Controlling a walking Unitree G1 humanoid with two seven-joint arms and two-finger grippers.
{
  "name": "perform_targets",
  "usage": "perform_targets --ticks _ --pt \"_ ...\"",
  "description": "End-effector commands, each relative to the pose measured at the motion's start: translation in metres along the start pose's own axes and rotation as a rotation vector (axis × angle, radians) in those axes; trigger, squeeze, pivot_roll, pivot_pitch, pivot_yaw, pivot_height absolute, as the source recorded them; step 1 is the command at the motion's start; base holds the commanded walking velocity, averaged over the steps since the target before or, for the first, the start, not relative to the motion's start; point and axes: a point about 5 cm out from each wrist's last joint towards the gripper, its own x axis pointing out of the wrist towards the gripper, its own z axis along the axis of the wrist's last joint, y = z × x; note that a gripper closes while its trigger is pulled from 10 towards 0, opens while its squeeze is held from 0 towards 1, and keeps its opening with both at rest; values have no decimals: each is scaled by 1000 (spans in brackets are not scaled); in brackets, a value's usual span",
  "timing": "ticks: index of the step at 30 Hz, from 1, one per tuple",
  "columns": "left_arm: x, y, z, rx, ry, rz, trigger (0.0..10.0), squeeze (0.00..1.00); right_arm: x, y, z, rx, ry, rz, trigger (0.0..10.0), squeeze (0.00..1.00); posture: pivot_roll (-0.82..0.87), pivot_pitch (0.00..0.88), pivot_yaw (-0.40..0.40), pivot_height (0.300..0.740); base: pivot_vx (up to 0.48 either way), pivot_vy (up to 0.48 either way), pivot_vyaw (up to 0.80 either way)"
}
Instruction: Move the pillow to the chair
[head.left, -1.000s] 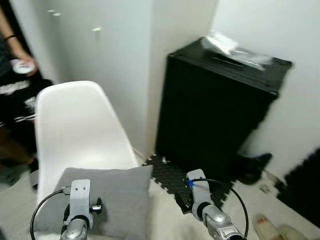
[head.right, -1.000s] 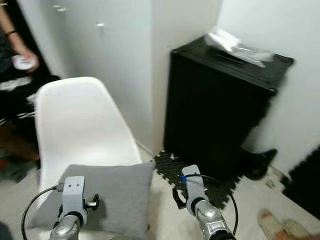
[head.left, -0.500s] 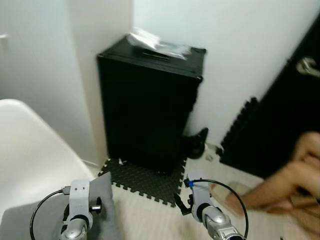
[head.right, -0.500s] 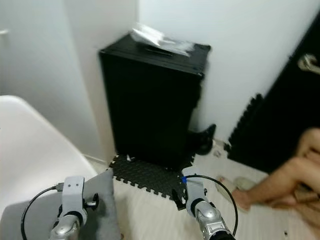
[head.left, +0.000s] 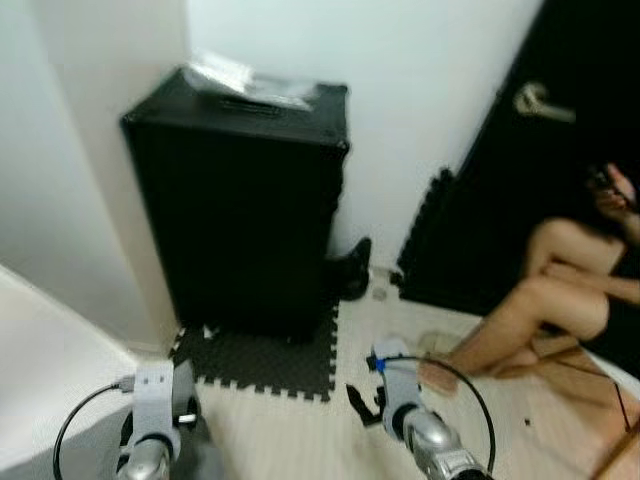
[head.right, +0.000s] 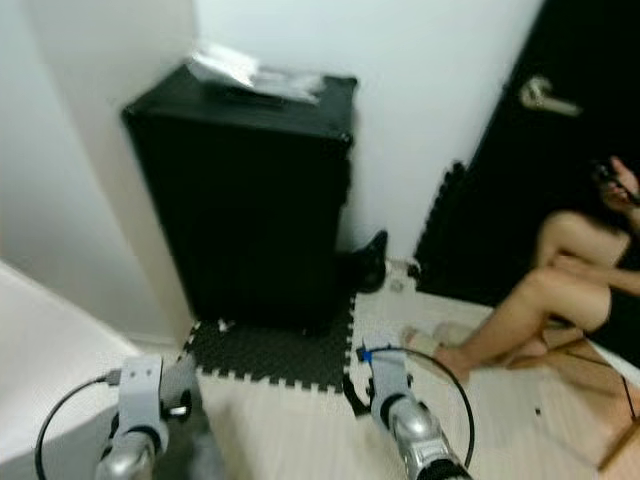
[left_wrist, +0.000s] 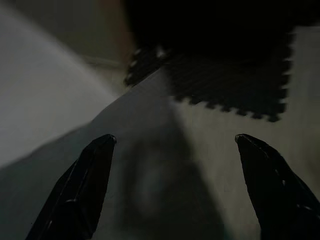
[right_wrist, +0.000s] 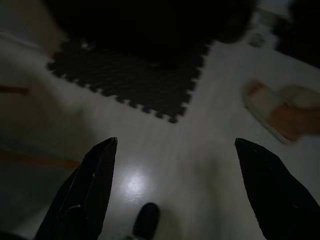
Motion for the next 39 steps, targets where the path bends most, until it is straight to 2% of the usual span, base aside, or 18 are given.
perform_targets --ticks 1,20,39 --pt "-2 -2 -5 1 17 -5 10000 0 -2 -5 -6 10 29 -22 10000 0 62 65 -67 740 0 0 -800" --pt "2 1 6 5 -13 -8 10000 0 -4 -10 -11 65 50 -108 10000 0 76 75 -51 740 0 0 -800" --pt "5 1 12 14 -20 -15 10000 0 -4 -10 -13 79 57 -128 10000 0 79 77 -35 740 0 0 -800"
